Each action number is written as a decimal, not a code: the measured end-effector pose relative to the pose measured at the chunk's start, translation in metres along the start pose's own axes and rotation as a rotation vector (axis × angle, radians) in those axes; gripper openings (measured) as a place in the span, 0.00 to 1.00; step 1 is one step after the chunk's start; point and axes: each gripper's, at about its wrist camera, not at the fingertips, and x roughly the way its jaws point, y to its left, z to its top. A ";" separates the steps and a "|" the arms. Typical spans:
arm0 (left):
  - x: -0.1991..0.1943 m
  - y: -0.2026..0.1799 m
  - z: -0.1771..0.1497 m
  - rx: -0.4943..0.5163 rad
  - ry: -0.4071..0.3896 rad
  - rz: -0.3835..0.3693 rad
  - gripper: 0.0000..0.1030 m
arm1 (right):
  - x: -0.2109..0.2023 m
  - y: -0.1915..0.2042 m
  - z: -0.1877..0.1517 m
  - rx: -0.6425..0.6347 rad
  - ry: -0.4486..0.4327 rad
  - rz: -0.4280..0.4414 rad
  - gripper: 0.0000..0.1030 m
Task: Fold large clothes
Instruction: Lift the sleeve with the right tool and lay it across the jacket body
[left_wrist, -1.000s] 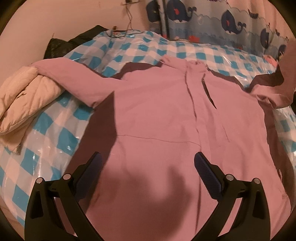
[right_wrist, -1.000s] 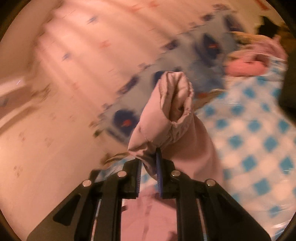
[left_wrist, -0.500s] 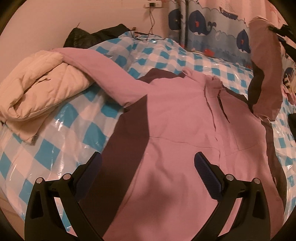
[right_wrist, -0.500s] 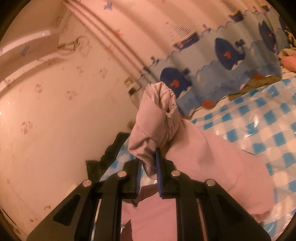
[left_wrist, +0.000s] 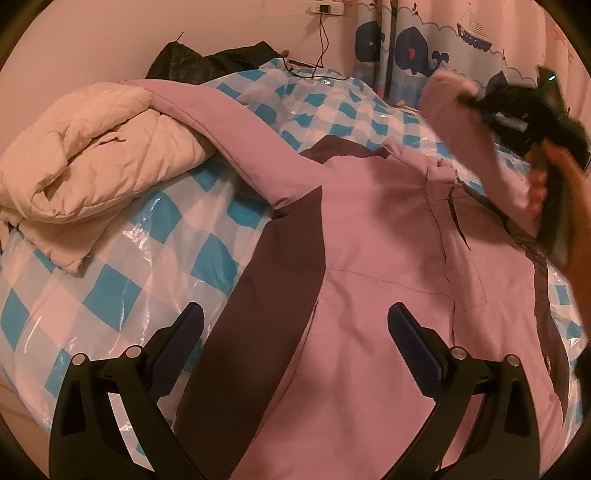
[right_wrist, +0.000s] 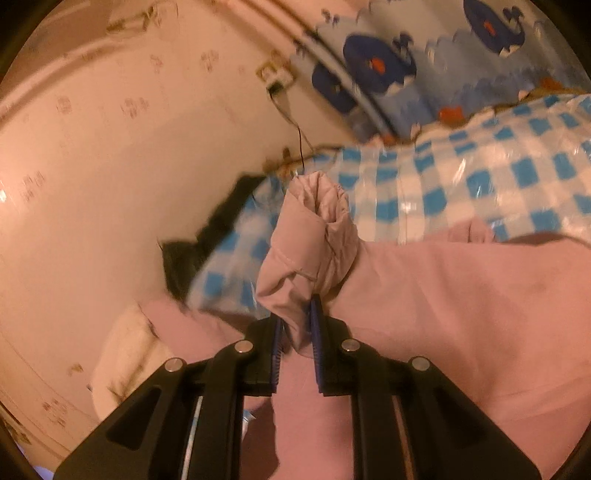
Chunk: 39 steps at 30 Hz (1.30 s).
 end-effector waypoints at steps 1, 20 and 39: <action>0.000 0.001 0.000 -0.002 0.001 -0.001 0.93 | 0.009 0.000 -0.008 -0.005 0.018 -0.011 0.15; 0.002 0.016 -0.001 -0.021 0.015 -0.017 0.93 | 0.097 -0.013 -0.107 -0.104 0.340 -0.202 0.31; 0.012 0.034 -0.005 -0.062 0.036 -0.027 0.93 | 0.106 0.038 -0.127 -0.239 0.331 -0.230 0.93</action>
